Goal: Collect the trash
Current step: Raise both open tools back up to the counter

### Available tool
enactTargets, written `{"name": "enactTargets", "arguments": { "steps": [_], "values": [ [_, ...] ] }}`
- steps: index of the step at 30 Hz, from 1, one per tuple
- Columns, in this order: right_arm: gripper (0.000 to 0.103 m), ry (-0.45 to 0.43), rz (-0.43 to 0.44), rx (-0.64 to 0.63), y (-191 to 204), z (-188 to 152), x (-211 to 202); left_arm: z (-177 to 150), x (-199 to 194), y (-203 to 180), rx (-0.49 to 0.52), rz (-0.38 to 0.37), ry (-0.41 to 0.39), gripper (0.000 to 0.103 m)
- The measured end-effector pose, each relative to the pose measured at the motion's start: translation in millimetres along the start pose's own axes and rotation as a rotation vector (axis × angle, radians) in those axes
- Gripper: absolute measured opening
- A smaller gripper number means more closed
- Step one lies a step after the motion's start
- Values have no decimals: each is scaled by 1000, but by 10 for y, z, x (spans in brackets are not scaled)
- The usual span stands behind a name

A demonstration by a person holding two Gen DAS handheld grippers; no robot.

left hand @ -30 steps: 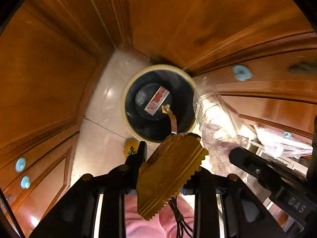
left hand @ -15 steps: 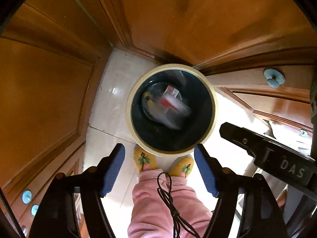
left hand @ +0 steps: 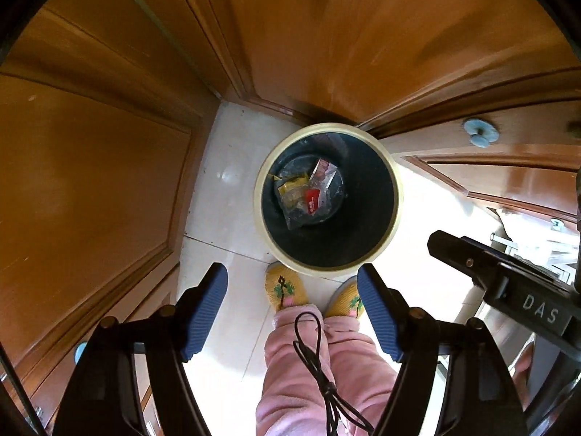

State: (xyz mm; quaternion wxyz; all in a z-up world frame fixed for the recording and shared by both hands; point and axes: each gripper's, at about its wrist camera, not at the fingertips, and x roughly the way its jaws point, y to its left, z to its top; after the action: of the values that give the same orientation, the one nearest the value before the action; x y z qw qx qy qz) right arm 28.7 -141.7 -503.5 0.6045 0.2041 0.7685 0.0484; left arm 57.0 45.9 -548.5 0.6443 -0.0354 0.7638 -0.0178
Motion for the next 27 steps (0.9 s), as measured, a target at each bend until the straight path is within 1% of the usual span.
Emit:
{"name": "enactTargets", "arguments": {
  "steps": [4, 10, 17, 21, 27],
  "values": [
    [52, -20, 9, -1, 95, -128, -221, -128, -330, 34, -3, 5, -43, 72],
    [52, -77, 12, -40, 286, -371, -711, -349, -912, 53, -18, -9, -110, 72],
    [52, -161, 37, -109, 556, -704, -1503, -641, -1783, -34, -19, -37, -218, 72],
    [52, -241, 59, -156, 708, -877, -2007, -734, -2353, -90, 6, -28, -321, 72],
    [52, -391, 74, -216, 923, -1067, -2685, -838, -3306, -197, 30, -25, -519, 72]
  ]
}}
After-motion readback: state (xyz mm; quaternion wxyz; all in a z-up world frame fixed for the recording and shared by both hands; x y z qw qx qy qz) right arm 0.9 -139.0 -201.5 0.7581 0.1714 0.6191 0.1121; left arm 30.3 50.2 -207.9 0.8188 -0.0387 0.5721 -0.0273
